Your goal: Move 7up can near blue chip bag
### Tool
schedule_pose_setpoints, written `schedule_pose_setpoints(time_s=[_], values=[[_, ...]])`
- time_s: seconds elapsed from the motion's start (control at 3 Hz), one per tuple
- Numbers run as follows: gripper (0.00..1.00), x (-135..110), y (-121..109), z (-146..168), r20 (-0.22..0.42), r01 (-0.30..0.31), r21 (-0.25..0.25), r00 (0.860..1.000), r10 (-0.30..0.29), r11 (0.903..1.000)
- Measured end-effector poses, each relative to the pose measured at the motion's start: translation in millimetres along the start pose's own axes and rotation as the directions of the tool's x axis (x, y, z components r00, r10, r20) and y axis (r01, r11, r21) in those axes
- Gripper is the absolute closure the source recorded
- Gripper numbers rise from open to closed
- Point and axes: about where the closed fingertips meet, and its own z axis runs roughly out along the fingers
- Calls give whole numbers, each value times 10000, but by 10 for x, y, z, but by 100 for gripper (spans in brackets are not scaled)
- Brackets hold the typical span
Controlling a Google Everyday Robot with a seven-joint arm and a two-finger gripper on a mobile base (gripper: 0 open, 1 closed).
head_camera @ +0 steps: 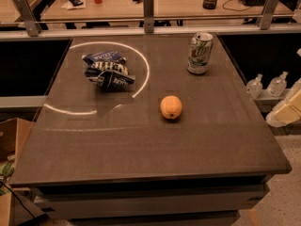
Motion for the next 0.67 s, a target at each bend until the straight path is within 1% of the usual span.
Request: schedule_pose_setpoints(time_s=[0.33, 0.67], values=[[0, 302, -205, 73, 1721, -1062, 479, 9803, 965, 9932], [0, 499, -379, 156, 3538, -1610, 758, 9270, 1245, 9840]])
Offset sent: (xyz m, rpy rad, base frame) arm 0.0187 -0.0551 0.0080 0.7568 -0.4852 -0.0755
